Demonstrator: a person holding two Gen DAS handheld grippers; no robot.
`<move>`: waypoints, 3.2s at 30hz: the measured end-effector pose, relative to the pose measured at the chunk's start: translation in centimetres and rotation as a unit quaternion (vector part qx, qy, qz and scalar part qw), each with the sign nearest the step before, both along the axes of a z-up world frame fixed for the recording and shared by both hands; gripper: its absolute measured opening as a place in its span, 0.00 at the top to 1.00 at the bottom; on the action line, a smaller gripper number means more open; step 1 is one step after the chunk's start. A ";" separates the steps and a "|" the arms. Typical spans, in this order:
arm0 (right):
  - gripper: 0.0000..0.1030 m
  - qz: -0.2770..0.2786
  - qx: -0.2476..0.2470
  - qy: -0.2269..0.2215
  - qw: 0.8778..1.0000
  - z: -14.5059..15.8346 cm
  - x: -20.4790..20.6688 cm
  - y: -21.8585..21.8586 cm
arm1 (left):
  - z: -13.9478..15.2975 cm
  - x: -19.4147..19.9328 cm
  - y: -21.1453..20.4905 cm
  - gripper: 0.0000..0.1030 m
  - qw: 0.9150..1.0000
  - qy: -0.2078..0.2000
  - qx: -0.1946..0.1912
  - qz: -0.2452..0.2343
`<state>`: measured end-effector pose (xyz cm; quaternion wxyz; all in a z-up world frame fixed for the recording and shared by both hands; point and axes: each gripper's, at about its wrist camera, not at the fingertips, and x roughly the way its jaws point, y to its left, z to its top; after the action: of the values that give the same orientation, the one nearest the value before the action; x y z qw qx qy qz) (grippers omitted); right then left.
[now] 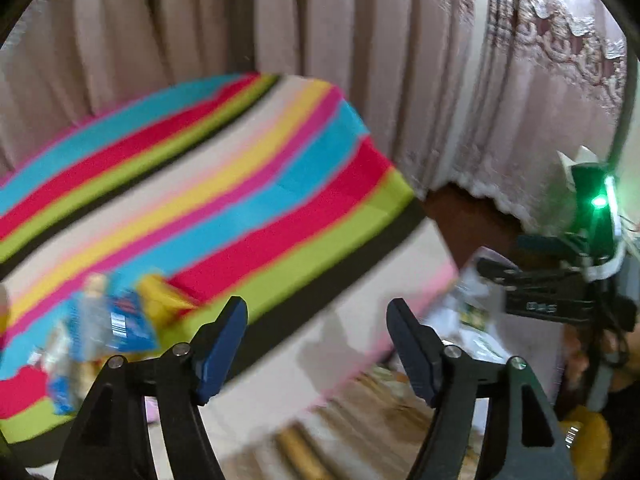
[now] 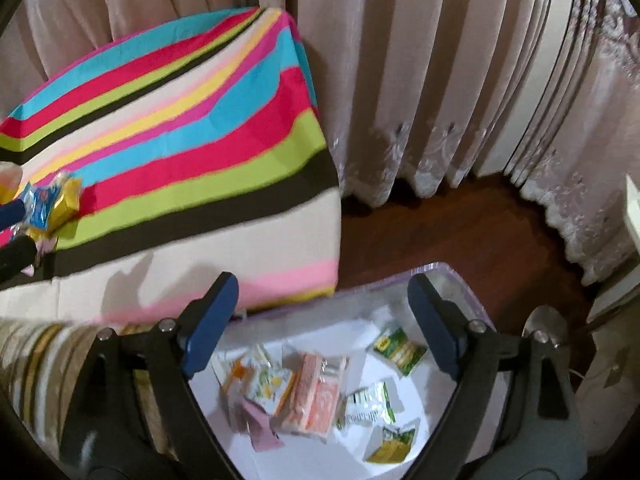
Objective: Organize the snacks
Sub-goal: 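Move both open tools back over the remaining snacks on the cloth, then grasp the small white milk candy with left tool while right tool grasps blue cartoon packet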
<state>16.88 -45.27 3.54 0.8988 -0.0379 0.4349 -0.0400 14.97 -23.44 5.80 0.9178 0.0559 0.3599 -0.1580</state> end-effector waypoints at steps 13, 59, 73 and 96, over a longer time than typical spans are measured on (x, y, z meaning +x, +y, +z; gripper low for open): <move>0.10 0.091 0.082 -0.053 0.991 2.5 2.2 9.7 | -1.1 0.2 19.2 0.29 0.973 -0.003 -0.098 0.210; 0.10 0.247 0.071 0.043 0.966 -4.2 8.1 34.7 | -10.4 6.7 35.9 0.56 0.923 0.102 -0.113 0.354; 0.50 0.285 0.092 0.037 0.953 -3.8 6.8 35.5 | -10.0 5.1 35.6 0.65 0.924 0.081 -0.099 0.361; 0.55 0.233 0.147 0.012 0.961 -1.2 4.8 28.5 | -5.4 1.0 30.1 0.65 0.941 0.037 -0.119 0.315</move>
<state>21.72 -16.74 2.38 0.8736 -0.0063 0.4261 0.2351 15.96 6.68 0.38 0.9068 -0.1755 0.3712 0.0955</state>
